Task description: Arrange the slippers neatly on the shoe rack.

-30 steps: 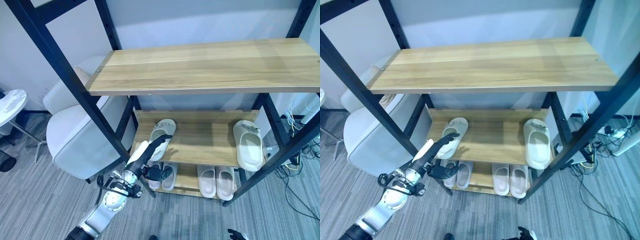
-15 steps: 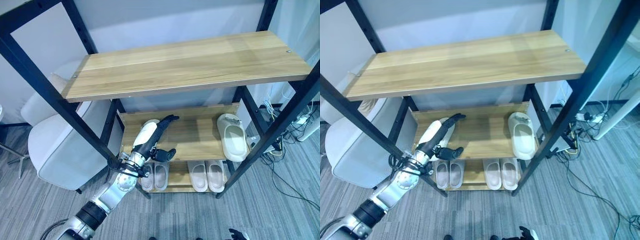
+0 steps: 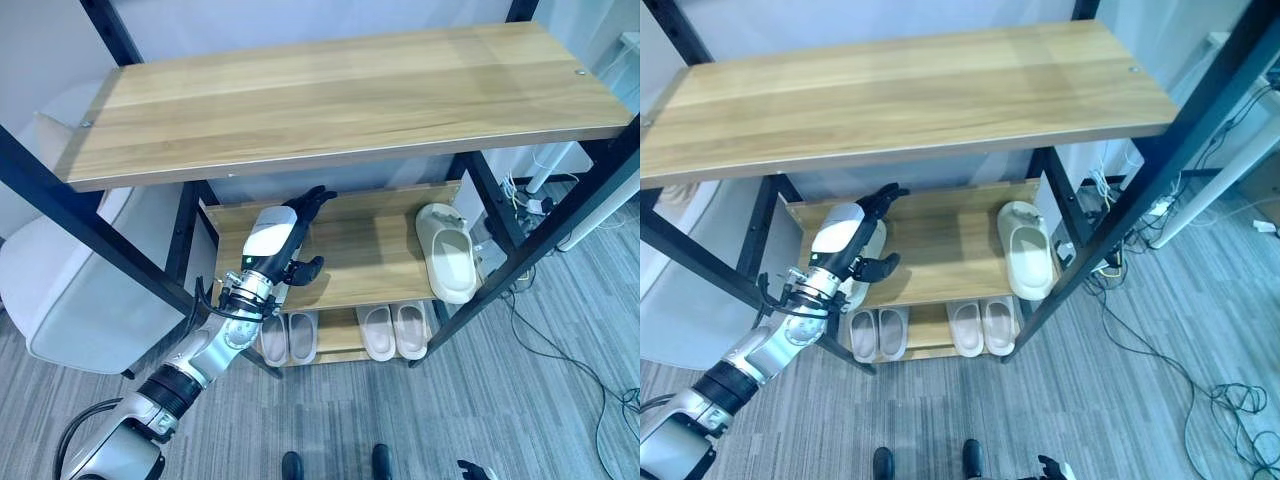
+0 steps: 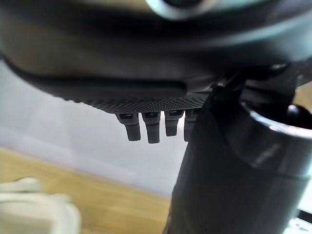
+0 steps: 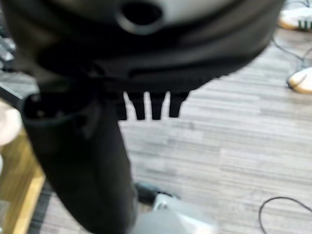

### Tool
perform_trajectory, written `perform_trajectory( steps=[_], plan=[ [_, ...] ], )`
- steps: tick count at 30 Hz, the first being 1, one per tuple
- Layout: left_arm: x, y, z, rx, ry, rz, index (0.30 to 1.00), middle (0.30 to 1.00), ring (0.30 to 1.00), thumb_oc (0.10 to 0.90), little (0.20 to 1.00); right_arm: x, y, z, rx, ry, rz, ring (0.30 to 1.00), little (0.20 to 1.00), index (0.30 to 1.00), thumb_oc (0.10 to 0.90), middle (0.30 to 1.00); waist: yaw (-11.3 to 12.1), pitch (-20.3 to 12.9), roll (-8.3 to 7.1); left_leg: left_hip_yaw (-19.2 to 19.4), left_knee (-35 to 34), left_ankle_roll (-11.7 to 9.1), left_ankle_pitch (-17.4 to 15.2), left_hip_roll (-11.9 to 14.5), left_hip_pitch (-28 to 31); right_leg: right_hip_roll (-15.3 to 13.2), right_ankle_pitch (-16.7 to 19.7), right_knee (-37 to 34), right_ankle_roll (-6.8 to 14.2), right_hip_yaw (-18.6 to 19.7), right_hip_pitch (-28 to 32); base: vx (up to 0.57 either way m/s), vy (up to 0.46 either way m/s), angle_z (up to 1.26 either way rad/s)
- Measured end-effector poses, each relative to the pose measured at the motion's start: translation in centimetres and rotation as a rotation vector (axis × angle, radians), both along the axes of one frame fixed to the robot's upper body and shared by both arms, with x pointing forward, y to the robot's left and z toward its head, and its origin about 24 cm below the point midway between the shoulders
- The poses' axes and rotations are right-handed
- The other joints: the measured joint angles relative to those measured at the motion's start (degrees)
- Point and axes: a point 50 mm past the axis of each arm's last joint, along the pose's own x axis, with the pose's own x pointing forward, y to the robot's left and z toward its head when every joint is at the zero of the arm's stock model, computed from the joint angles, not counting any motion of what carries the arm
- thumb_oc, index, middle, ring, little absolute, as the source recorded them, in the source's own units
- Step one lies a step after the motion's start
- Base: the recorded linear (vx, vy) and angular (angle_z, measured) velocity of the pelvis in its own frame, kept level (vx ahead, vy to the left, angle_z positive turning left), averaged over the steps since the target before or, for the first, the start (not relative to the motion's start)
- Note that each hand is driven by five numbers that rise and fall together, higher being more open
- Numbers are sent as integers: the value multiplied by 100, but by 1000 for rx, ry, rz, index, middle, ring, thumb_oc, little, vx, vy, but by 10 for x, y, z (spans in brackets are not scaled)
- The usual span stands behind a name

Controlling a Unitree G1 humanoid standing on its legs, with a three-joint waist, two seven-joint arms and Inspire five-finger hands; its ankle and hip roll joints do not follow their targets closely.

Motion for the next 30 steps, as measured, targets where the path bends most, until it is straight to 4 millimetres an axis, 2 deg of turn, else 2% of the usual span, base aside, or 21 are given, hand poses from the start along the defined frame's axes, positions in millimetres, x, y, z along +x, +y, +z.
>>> perform_trajectory(
  steps=[4, 11, 30],
  plan=[
    [3, 9, -5, 16, 13, 60, 900, 900, 900, 800, 900, 3, 2, 0, 5, -13, 5, 900, 900, 900, 800, 900, 6, 17, -57, 15, -7, 6, 12, -25, -45, -25, 3, 0, 3, 4, -50, 16, 43, -1],
    [6, 20, 4, -14, -28, 120, 900, 900, 900, 800, 900, 8, 11, -1, 27, -31, 18, 900, 900, 900, 800, 900, 14, 50, -190, 26, -7, 24, 26, -63, -107, -65, 6, 0, 7, 9, -109, 8, 16, 0],
    [9, 32, 4, 60, -58, 194, 900, 900, 900, 800, 900, 16, 14, 1, 16, -42, 73, 900, 900, 900, 800, 900, 35, 60, -204, 71, -23, 49, 42, -89, -180, -96, 57, -3, 48, 71, -228, 2, 3, -1]
  ],
)
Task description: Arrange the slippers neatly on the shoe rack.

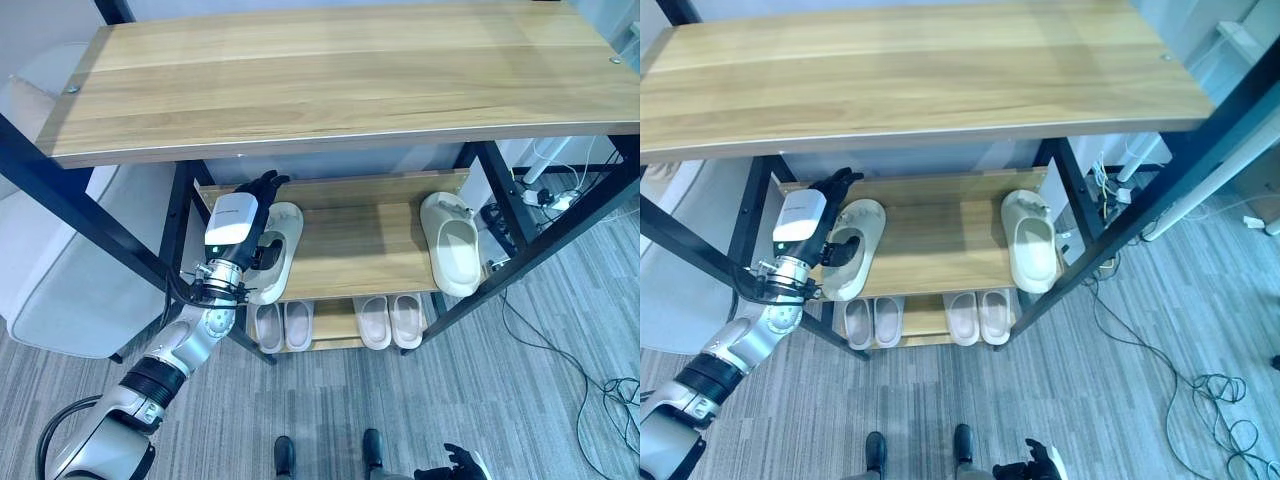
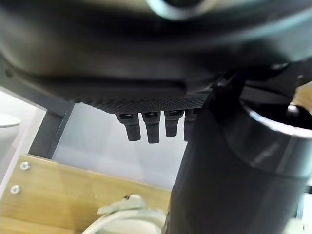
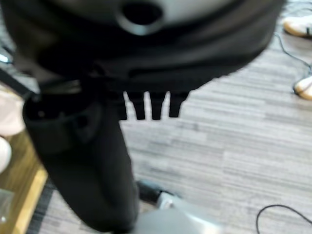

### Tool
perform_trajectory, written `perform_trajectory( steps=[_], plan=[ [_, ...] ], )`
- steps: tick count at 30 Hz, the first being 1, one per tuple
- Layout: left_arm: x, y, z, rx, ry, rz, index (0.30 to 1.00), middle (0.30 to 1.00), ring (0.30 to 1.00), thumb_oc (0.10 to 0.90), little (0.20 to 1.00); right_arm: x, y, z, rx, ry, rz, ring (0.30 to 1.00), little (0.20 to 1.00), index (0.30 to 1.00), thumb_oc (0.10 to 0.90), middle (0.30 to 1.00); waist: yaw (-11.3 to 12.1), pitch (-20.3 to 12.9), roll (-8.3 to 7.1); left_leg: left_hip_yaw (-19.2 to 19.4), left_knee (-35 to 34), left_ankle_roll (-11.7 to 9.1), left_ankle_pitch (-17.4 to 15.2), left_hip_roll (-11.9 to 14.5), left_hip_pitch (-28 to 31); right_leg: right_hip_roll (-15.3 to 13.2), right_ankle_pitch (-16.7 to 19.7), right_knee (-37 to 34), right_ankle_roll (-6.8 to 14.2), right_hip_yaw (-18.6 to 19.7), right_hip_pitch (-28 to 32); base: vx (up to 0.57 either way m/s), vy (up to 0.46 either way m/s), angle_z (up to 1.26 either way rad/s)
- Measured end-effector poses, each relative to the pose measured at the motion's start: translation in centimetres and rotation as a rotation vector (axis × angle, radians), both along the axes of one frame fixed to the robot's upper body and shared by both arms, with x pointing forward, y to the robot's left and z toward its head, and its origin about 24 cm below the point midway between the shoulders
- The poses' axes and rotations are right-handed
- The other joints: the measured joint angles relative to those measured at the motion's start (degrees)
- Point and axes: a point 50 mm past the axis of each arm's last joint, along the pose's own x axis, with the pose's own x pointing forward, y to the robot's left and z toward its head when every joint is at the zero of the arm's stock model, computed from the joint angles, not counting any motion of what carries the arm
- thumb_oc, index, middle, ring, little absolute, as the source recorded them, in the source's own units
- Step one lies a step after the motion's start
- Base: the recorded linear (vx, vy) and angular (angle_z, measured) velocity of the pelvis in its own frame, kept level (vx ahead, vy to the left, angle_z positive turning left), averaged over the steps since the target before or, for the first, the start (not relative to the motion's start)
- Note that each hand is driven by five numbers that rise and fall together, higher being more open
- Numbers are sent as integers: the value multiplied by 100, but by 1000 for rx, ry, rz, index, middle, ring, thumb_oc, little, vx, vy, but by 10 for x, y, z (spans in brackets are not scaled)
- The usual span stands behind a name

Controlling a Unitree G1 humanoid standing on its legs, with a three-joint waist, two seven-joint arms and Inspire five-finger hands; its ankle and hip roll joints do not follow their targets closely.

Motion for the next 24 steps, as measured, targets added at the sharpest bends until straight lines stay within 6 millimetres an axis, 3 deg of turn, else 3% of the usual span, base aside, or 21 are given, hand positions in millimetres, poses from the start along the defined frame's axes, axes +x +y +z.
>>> perform_trajectory(
  steps=[10, 11, 12, 18, 24],
  plan=[
    [13, 8, -14, 123, 56, 71, 900, 900, 900, 800, 900, 9, 3, 2, -10, -16, 65, 900, 900, 900, 800, 900, -21, 26, -30, 9, -1, 3, 2, 11, -87, -1, 1, 0, 0, 21, -98, 9, 7, -1],
    [14, 9, -15, 125, 58, 77, 698, 698, 698, 665, 698, 10, 4, 2, -10, -18, 71, 900, 900, 900, 800, 900, -28, 39, -43, 14, -1, 3, 2, 11, -83, 0, 2, 0, 1, 26, -99, 36, 14, -2],
    [14, 10, -15, 125, 59, 79, 300, 300, 300, 400, 300, 11, 4, 2, -10, -21, 75, 900, 900, 900, 800, 900, -36, 48, -55, 19, -1, 3, 2, 10, -79, 1, 3, 0, 0, 31, -99, 25, 11, -5],
    [14, 12, -17, 117, 71, 89, 300, 300, 300, 400, 300, 12, 6, 3, -10, -23, 92, 900, 900, 900, 800, 900, -39, 73, -96, 99, -10, 3, 2, 9, -27, -3, 24, -1, 3, 96, -86, 19, 6, -4],
    [20, 6, -6, 97, 33, 82, 300, 300, 300, 400, 300, 12, 6, 3, -13, -23, 100, 900, 900, 900, 800, 900, -56, 73, -95, 146, -11, 8, 6, 7, 7, -6, 25, 0, 2, 144, -74, 4, -13, -2]
  ],
)
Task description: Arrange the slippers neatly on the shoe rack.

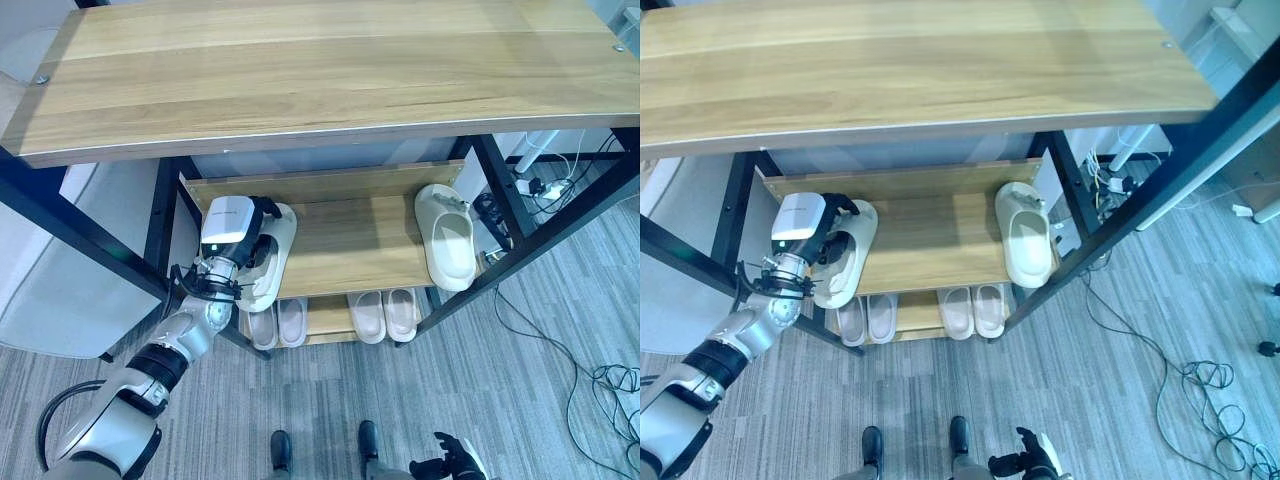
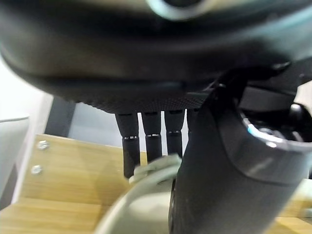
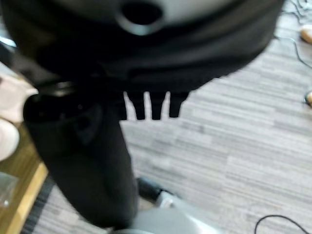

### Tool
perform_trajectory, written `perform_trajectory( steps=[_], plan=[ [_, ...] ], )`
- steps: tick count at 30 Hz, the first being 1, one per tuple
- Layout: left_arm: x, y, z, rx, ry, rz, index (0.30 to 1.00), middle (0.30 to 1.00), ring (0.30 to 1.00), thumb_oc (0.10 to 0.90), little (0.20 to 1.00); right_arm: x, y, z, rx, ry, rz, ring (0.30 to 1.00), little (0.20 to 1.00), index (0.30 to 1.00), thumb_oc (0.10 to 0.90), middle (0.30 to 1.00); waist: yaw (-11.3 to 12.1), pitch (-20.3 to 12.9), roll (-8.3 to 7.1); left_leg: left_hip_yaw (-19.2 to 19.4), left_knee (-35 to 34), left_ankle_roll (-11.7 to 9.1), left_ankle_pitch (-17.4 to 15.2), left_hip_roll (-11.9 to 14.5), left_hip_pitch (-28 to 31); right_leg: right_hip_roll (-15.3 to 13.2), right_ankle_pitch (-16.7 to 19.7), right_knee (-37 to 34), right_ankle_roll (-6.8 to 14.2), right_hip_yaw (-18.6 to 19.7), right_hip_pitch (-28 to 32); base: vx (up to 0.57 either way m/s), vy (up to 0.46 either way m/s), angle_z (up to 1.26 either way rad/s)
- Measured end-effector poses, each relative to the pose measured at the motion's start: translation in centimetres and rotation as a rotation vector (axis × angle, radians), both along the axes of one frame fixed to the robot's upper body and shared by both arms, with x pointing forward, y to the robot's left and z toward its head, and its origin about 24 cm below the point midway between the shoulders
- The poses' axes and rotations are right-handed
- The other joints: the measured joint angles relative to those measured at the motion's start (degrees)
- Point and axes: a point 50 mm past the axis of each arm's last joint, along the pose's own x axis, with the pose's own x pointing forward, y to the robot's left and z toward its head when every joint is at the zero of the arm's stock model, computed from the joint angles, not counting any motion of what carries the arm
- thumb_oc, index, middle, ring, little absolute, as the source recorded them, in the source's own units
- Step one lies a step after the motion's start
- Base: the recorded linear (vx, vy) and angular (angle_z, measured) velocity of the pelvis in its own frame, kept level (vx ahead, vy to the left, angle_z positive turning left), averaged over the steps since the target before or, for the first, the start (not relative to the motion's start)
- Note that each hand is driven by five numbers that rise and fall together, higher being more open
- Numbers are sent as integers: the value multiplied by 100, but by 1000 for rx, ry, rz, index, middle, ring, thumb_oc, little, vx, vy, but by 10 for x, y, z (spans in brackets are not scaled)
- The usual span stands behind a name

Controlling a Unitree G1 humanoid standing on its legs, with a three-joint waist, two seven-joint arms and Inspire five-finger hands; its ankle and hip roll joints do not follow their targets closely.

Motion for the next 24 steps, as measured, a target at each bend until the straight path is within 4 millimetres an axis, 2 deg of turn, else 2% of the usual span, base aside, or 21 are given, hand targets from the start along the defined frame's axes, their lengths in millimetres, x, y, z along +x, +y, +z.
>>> perform_trajectory(
  steps=[7, 11, 16, 18, 24],
  plan=[
    [5, -16, 5, 44, -7, -57, 300, 300, 300, 400, 300, 1, -1, 0, -4, 1, 3, 900, 900, 900, 800, 900, -23, -1, 2, 26, 0, 3, 2, 1, 46, -10, 4, 0, 3, 82, 8, 9, -33, -5],
    [11, -33, 14, 95, -23, -111, 300, 300, 300, 400, 300, 6, 0, 2, -5, -12, 7, 900, 900, 900, 800, 900, -119, 25, 55, 43, -2, 4, 3, -5, 46, -24, 15, -1, 13, 97, -6, 12, -45, -3],
    [15, -63, 22, 37, -48, -156, 300, 300, 300, 400, 300, 8, -2, 3, -16, -18, 18, 900, 900, 900, 800, 900, -168, 32, 133, 103, -3, 6, 4, 4, 41, -14, 18, -1, 12, 166, -50, 18, -48, -7],
    [16, -68, 23, 36, -52, -167, 300, 300, 300, 400, 300, 10, -2, 3, -19, -22, 24, 900, 900, 900, 800, 900, -211, 24, 154, 122, -3, 6, 4, 2, 40, -14, 28, 0, 10, 223, -80, 14, -25, -14],
    [27, -84, 32, 183, -86, -168, 300, 300, 300, 400, 300, 15, -5, 6, -32, -41, 15, 900, 900, 900, 800, 900, -400, 43, 284, 164, -4, 7, 5, 14, -46, 2, 54, 2, 18, 349, -221, 27, -41, -10]
  ],
)
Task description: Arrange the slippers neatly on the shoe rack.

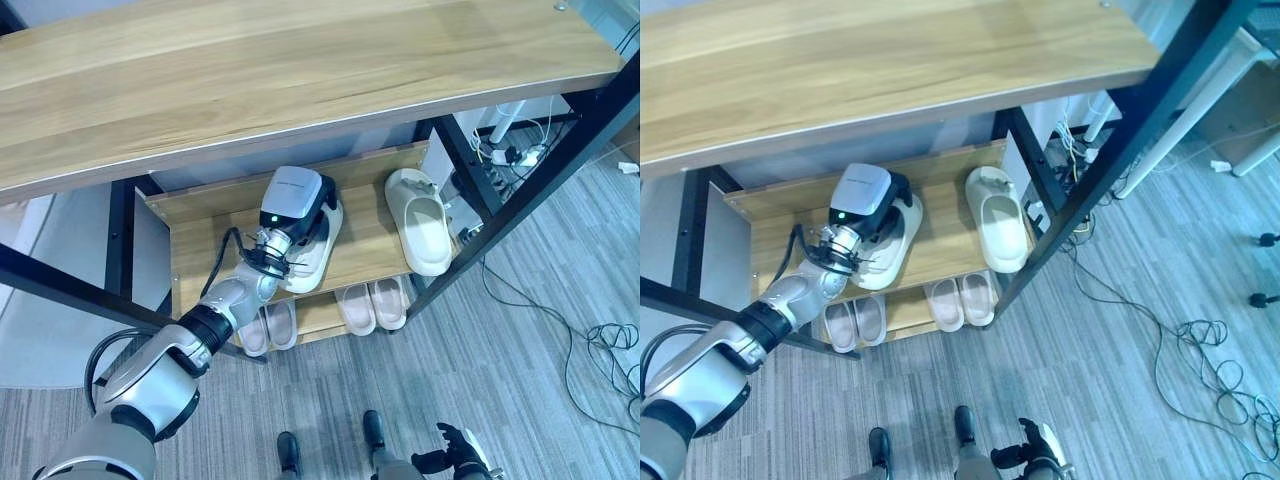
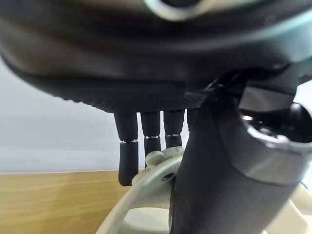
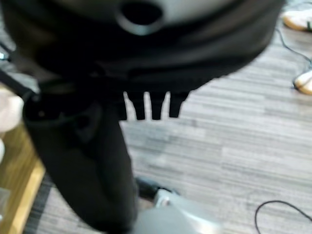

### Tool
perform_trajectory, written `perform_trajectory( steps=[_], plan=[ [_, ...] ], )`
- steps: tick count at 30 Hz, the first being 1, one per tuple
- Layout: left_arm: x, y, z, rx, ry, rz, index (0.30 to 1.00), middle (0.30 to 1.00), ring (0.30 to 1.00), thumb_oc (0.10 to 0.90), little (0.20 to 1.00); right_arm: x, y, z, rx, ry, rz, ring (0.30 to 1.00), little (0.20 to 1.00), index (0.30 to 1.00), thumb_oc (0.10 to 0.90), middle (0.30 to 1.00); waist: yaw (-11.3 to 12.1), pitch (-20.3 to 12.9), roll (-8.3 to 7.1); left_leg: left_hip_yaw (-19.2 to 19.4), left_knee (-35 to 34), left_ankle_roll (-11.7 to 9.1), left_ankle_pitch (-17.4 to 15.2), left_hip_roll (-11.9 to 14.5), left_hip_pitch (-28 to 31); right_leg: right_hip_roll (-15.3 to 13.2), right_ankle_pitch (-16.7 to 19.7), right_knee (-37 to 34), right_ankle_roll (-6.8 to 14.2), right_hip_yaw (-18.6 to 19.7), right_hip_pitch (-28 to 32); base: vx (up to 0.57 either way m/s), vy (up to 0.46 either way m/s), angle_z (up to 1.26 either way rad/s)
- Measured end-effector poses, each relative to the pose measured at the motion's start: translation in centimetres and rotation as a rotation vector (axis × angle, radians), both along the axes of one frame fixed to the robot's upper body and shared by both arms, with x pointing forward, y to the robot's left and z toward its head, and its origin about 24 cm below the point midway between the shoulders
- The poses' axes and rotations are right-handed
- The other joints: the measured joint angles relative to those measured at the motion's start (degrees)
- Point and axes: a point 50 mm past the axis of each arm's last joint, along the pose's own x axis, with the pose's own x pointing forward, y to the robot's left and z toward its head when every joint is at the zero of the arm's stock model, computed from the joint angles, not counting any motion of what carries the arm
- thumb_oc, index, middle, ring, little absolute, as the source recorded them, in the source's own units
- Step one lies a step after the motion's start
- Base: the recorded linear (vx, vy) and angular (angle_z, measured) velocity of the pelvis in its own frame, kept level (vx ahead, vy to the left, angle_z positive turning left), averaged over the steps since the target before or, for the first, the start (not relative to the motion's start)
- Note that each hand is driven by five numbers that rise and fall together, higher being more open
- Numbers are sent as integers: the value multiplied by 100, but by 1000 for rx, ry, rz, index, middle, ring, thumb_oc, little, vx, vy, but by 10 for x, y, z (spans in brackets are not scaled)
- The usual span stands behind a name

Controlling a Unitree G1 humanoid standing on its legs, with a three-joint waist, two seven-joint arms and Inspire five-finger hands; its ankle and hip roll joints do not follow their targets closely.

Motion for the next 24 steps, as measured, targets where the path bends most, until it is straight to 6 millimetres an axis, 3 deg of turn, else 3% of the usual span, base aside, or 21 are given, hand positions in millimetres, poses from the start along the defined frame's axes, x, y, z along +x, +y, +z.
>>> perform_trajectory(
  steps=[16, 24],
  plan=[
    [10, -14, 22, 6, -57, -8, 300, 300, 300, 400, 300, 2, 0, 1, -3, -8, 12, 900, 900, 900, 800, 900, -116, -16, -17, 3, -34, 6, 4, -5, -253, -1, 62, 2, 5, 72, -318, 6, -9, -2],
    [5, -45, 17, -121, 6, -68, 300, 300, 300, 400, 300, 4, 2, 1, 3, -16, 14, 900, 900, 900, 800, 900, -200, -18, -27, 0, -34, 25, 17, -7, -264, -1, 62, 4, 6, 70, -326, 0, 0, 0]
  ],
)
